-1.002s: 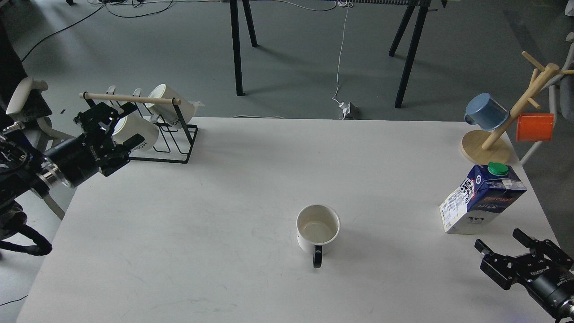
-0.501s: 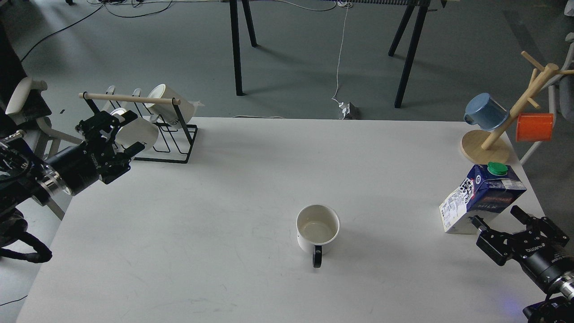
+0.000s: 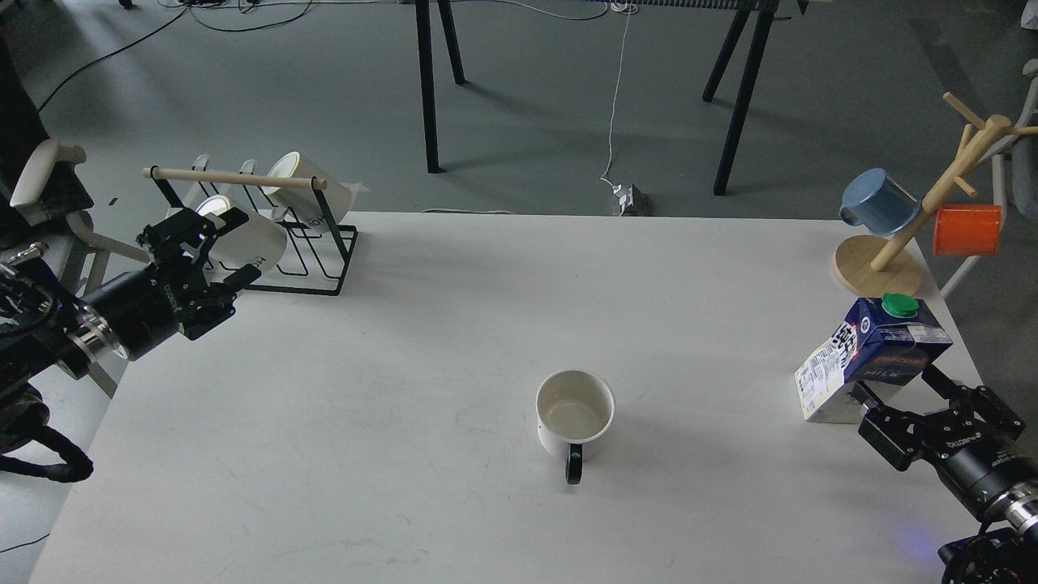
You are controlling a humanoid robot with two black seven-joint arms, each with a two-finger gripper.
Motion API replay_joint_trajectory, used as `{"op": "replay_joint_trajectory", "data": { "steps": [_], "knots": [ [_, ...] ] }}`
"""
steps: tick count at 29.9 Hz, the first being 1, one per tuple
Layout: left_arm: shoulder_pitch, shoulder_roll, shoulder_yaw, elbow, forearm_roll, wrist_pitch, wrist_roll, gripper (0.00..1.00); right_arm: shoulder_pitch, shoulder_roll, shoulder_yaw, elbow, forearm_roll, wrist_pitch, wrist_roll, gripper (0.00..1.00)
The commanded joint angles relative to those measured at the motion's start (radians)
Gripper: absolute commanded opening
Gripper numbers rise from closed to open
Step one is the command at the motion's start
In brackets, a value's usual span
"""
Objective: Place cup and milk with both arms
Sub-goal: 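Reach the right gripper toward the milk carton's base, then grasp the blue-and-white milk carton with the right gripper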
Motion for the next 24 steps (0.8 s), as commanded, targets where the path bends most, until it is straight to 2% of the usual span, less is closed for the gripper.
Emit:
{"op": "replay_joint_trajectory", "data": {
  "steps": [1,24],
  "knots": [
    [0.001,0.000,0.000,0.000,0.000,0.000,0.000,0.91,0.011,0.005,0.000,-0.004,0.000,0.000,0.000,0.99],
    [0.013,-0.002,0.000,0.000,0.000,0.000,0.000,0.92,0.037,0.032,-0.011,-0.023,-0.028,0.000,0.000,0.99]
  ]
}}
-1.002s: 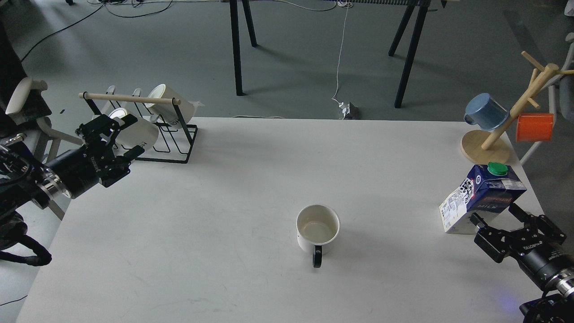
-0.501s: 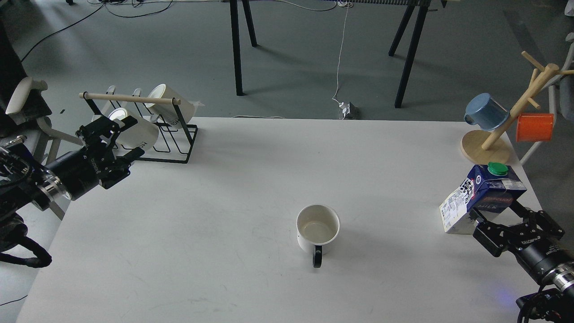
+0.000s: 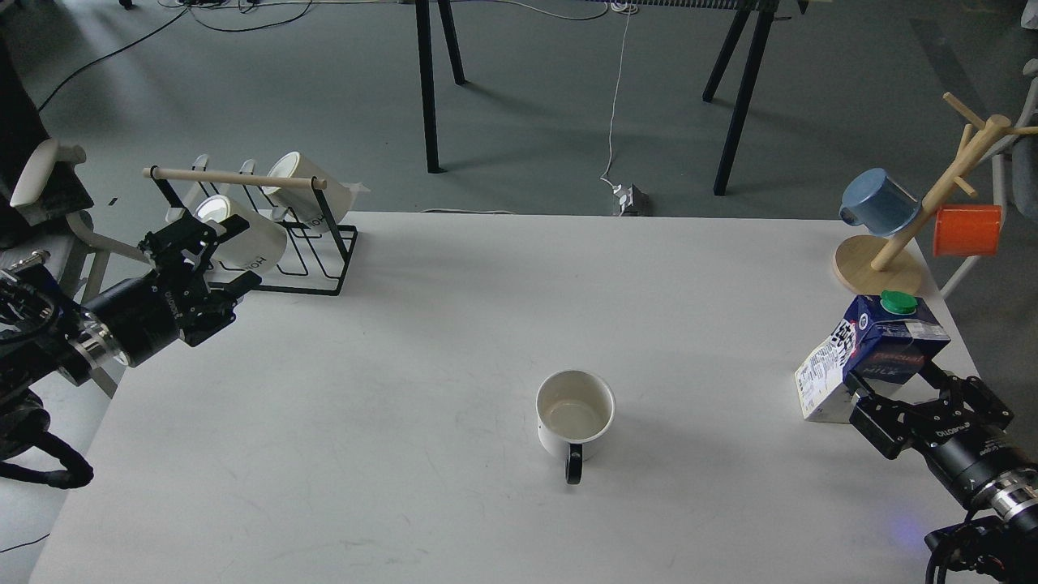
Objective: Place cup and milk with both arms
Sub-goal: 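Grasp the blue-and-white milk carton with the right gripper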
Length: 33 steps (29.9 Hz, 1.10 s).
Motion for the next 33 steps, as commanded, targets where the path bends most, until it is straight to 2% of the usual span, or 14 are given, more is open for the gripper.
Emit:
{"op": "replay_joint_trajectory", "data": {
  "steps": [1,15,33],
  "knots": [
    [0.000,-0.002,0.000,0.000,0.000,0.000,0.000,0.92,0.000,0.013,-0.003,0.000,-0.022,0.000,0.000,0.99],
    [0.000,-0.018,0.002,0.009,0.001,0.000,0.000,0.93,0.009,0.073,0.006,-0.025,-0.027,0.000,0.000,0.99],
    [0.014,-0.022,0.005,0.009,0.001,0.000,0.000,0.93,0.014,0.074,0.047,-0.083,-0.025,0.000,0.000,0.99]
  ]
}}
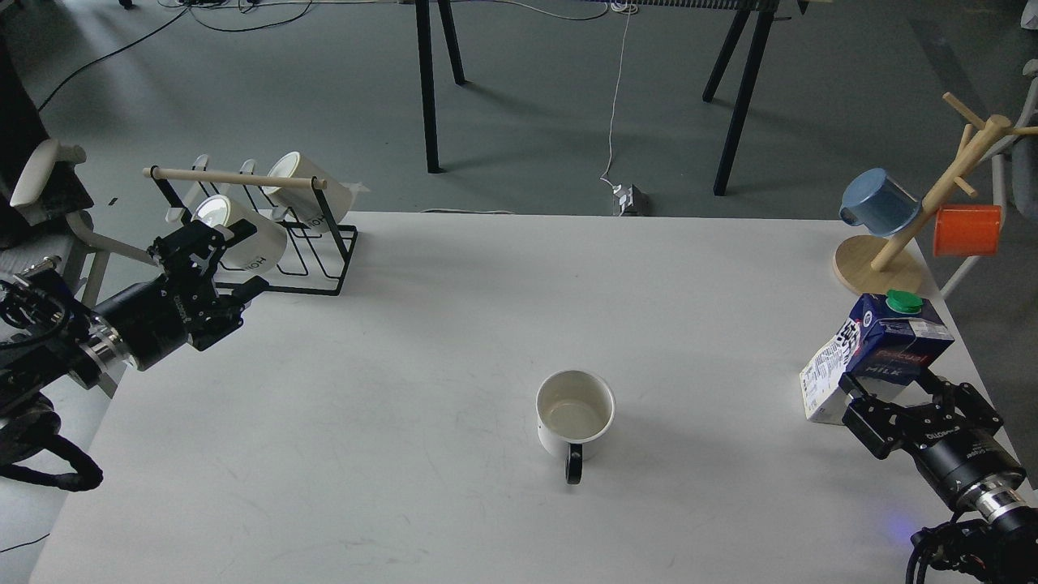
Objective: Place cup and milk with both arms
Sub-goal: 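Grasp the blue-and-white milk carton with the right gripper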
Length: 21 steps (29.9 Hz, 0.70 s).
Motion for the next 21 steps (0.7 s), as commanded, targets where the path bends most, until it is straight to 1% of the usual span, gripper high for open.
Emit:
{"op": "replay_joint_trajectory", "data": {
  "steps": [1,13,21],
  "knots": [
    [0.003,0.000,0.000,0.001,0.000,0.000,0.000,0.93,0.001,-0.001,0.006,-0.008,0.002,0.000,-0.002,0.99],
    [0.004,0.000,0.000,0.000,0.000,0.000,0.000,0.93,0.004,0.022,0.003,-0.007,0.000,0.000,-0.002,0.99],
    [0.006,-0.002,0.000,0.000,0.000,0.000,0.000,0.93,0.038,0.037,0.004,-0.010,0.000,0.000,0.000,0.98]
  ]
}}
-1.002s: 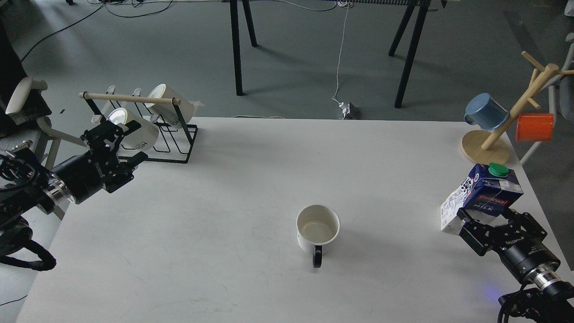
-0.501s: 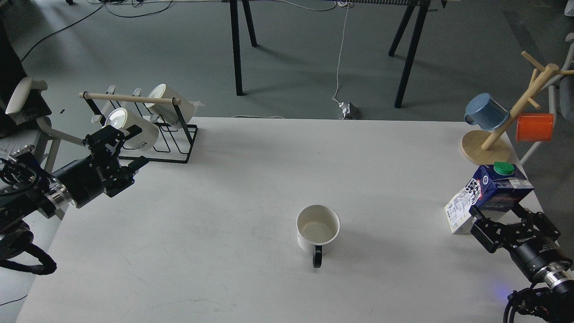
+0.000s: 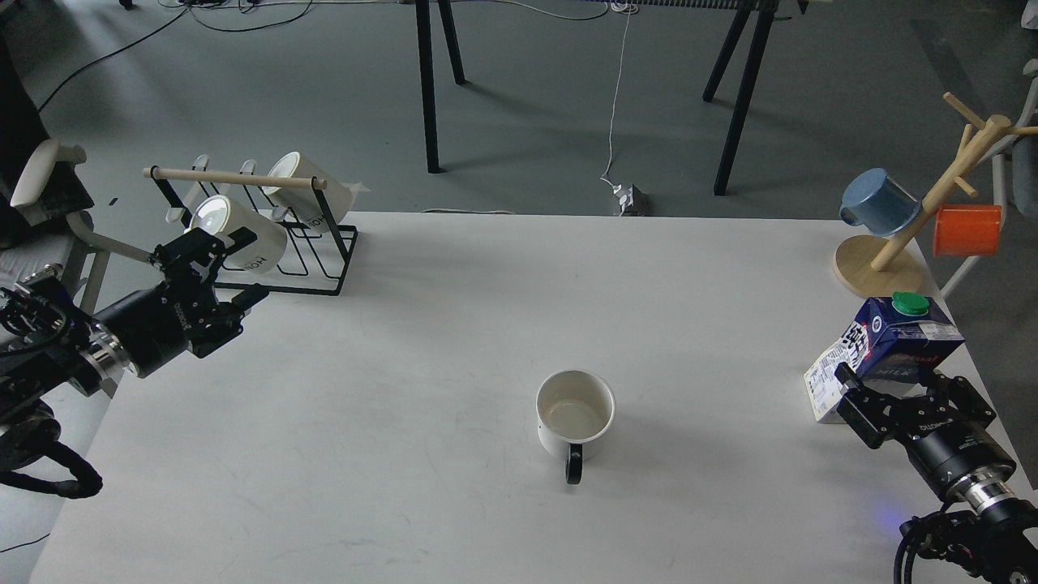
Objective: Place cup and milk with both arms
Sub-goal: 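Grasp the blue-and-white milk carton with the right gripper, then carry the milk carton beside the white mug with the right gripper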
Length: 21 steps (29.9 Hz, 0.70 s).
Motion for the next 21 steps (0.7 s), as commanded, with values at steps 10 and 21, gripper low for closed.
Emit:
{"op": "replay_joint_trajectory", "data": {
  "steps": [10,21],
  "knots": [
    [0.006,-0.001,0.000,0.000,0.000,0.000,0.000,0.93,0.012,0.002,-0.001,-0.002,-0.003,0.000,-0.005,0.53],
    [0.017,0.001,0.000,0.001,0.000,0.000,0.000,0.93,0.012,0.009,-0.017,0.151,-0.107,0.000,-0.011,0.36]
  ]
}}
